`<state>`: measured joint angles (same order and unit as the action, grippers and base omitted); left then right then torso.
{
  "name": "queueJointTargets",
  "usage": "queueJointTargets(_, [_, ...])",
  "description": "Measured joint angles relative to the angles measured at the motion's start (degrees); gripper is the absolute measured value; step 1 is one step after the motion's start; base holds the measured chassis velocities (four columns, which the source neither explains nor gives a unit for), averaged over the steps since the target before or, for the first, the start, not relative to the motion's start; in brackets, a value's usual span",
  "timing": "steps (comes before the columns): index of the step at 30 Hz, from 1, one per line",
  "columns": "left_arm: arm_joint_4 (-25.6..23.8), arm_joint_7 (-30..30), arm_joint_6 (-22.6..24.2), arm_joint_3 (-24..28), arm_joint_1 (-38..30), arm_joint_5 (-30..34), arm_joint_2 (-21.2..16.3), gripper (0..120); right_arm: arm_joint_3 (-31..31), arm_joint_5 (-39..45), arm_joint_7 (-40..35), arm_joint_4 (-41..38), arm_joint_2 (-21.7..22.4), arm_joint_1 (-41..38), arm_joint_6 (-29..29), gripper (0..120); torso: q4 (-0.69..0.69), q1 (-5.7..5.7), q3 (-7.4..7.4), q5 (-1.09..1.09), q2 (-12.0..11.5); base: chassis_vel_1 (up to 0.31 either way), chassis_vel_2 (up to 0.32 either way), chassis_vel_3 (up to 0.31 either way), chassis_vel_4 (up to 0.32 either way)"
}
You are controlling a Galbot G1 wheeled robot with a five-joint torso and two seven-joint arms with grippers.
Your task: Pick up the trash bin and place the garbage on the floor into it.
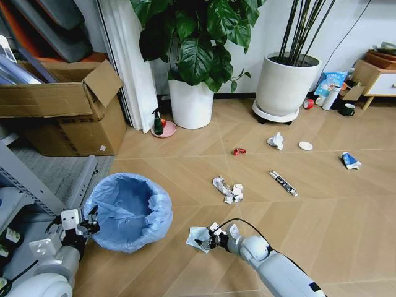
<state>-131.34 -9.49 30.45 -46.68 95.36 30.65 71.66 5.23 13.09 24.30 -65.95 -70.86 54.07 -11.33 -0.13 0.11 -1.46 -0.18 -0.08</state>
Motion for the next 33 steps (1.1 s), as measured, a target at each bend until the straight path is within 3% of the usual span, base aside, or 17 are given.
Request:
queueJointTargets(10, [0.0, -0.5, 1.3, 0.3, -0.5, 2.0, -2.0, 0, -1.0, -1.2, 0.1, 1.7, -0.9, 0.7, 0.7, 31, 0.00, 0.00, 0.00, 0.00, 0.0, 0.000, 0.000, 0.000, 0.000])
queueJointTargets(16, [0.7, -0.6, 1.8, 0.5, -1.1, 2.9, -3.1, 0, -2.5, -1.6, -0.5, 1.6, -1.6, 2.1, 1.3, 5, 0.01, 0.00, 0.00, 0.00, 0.0, 0.000, 0.000, 0.000, 0.000])
queueJointTargets(19, [1.3, -0.7, 1.9, 0.7, -1.4, 3.3, -3.7, 0, -3.4, -2.1, -1.2, 0.8, -1.6, 2.7, 1.7, 0, 0.00, 0.00, 0.00, 0.00, 0.0, 0.000, 0.000, 0.000, 0.000])
queueJointTargets(27, [3.5, -0.8, 2.5, 1.4, -3.1, 5.2, -6.0, 0, -9.9, -4.6, -1.9, -6.1, 0.0, 3.6, 4.7, 0, 0.01, 0.00, 0.00, 0.00, 0.0, 0.000, 0.000, 0.000, 0.000])
queueJointTargets(30, [4.0, -1.5, 3.6, 1.8, -3.8, 8.4, -6.9, 0, -11.5, -3.8, -1.9, -9.7, 1.6, 3.5, 4.9, 0, 0.01, 0.00, -0.01, 0.02, 0.0, 0.000, 0.000, 0.000, 0.000])
queueJointTargets(33, [5.7, -1.8, 5.3, 2.5, -5.3, 11.6, -8.6, 0, -12.8, 1.0, -2.5, -16.6, 6.2, 2.1, 3.4, 0, 0.00, 0.00, 0.00, 0.00, 0.0, 0.000, 0.000, 0.000, 0.000])
